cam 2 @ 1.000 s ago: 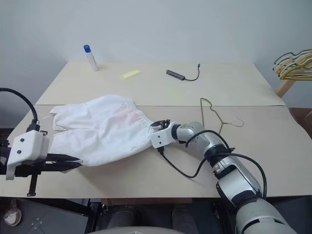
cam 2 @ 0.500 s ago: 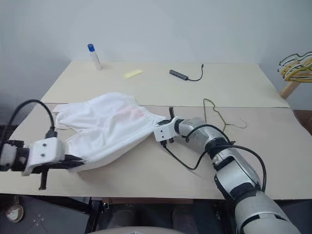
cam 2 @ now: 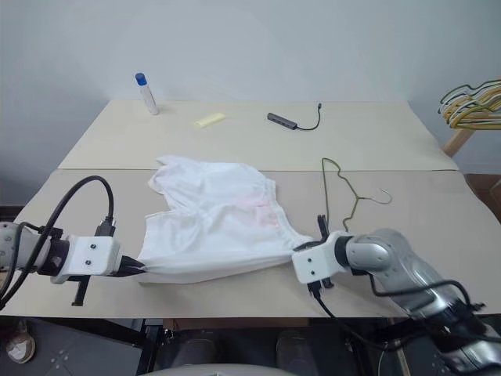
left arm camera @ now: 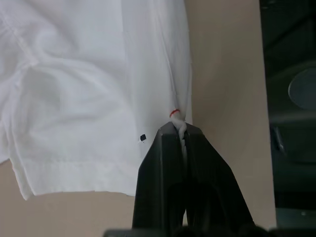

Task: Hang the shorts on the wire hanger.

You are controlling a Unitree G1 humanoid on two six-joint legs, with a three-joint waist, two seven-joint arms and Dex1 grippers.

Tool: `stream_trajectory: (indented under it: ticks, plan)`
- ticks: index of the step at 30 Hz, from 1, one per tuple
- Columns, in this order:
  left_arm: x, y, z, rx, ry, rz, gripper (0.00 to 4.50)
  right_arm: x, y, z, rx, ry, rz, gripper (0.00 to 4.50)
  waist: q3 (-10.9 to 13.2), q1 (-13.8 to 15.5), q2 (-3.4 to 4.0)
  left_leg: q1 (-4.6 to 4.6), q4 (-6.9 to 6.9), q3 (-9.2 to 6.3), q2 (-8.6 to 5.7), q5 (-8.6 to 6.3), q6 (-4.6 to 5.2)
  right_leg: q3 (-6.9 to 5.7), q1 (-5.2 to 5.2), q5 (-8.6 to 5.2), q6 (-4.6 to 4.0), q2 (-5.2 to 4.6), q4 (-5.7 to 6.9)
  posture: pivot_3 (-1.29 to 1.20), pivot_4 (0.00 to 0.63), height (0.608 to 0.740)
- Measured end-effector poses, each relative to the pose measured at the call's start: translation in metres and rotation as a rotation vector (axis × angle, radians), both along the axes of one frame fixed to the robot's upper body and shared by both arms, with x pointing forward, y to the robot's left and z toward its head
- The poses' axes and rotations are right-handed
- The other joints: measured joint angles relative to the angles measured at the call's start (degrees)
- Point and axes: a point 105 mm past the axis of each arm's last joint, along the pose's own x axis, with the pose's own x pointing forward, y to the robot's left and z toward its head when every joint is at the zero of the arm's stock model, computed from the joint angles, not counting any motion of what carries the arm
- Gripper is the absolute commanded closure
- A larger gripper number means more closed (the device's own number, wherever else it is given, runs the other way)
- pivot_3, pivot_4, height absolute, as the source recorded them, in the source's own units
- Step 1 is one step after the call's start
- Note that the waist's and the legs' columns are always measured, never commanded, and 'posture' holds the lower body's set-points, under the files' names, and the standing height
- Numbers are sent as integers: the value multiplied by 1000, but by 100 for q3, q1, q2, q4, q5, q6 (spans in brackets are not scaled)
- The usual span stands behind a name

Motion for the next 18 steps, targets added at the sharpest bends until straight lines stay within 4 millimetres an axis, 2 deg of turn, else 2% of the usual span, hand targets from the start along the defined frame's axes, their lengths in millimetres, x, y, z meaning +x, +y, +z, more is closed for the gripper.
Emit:
stream_trajectory:
  ticks: [3, 4, 6, 7, 8, 10, 11, 12, 13, 15, 16, 18]
  plan:
    - [-4, 3, 5, -7, 28, -3, 4500, -11, 3, 12, 42, 93, -6, 4472, -3, 4, -6, -1, 1, 1, 1, 0, 0, -1, 0, 0, 1, -1, -2, 27, 0, 740]
    - [-4, 4, 7, -6, 29, -5, 4500, -10, 4, 15, 57, 99, -16, 4472, -4, 10, -7, 1, 1, 2, 0, 0, 0, -1, 1, 0, 1, -1, -3, 28, 0, 740]
    - [7, 4, 12, -12, -7, 0, 4500, 9, 7, 24, 93, 55, -61, 4472, -5, 16, -9, 6, 5, 4, 1, 0, 0, -1, 5, -1, 2, 1, -4, 29, 0, 740]
    - [20, 1, 16, -21, -62, 8, 4500, 23, 7, 27, 76, 15, -87, 4472, -7, 21, -6, 13, 7, 5, -2, 0, 0, -1, 10, -1, 3, 1, -4, 23, 0, 740]
    - [43, -3, 22, -45, -162, 34, 4500, 43, 8, 32, 52, -41, -125, 4472, -9, 35, 7, 24, 10, 4, -3, 1, 1, -3, 16, 0, 6, 1, -5, 23, 0, 740]
    - [94, -9, 38, -85, -408, 118, 4500, 82, 11, 53, 74, -150, -228, 4472, -15, 90, 9, 24, 11, -12, -9, 6, 8, -14, 34, 8, 0, 3, -5, 23, 0, 740]
    - [121, -14, 51, -105, -543, 170, 4500, 101, 16, 70, 111, -210, -281, 4472, -18, 107, 2, 7, 12, -19, -10, 6, 7, -17, 17, 28, -34, 4, -6, 22, 0, 740]
    - [150, -18, 69, -126, -697, 226, 4500, 121, 19, 87, 152, -269, -336, 4472, -23, 121, -13, -9, 13, -25, -14, 6, 7, -20, -1, 41, -41, 1, 2, 26, 0, 740]
    - [168, -22, 90, -162, -811, 274, 4500, 137, 24, 105, 194, -332, -378, 4472, -27, 125, -26, -35, 15, -31, -16, 9, 3, -21, -28, 50, -44, -2, 4, 29, 0, 740]
    - [203, -32, 159, -291, -1122, 387, 4500, 181, 28, 160, 334, -563, -549, 4472, -31, 111, -47, -137, 31, -30, -30, 37, -46, -21, -157, 68, -37, -26, 60, 32, 0, 740]
    - [204, -39, 192, -354, -1247, 403, 4500, 191, 24, 185, 380, -674, -606, 4472, -35, 99, -52, -204, 28, -29, -39, 61, -84, -18, -230, 76, -29, -39, 89, 32, 0, 740]
    - [197, -41, 254, -526, -1463, 463, 4500, 201, 7, 228, 499, -864, -723, 4472, -40, 78, -59, -267, 30, -16, -47, 81, -119, -19, -315, 81, -24, -54, 128, 31, 0, 740]
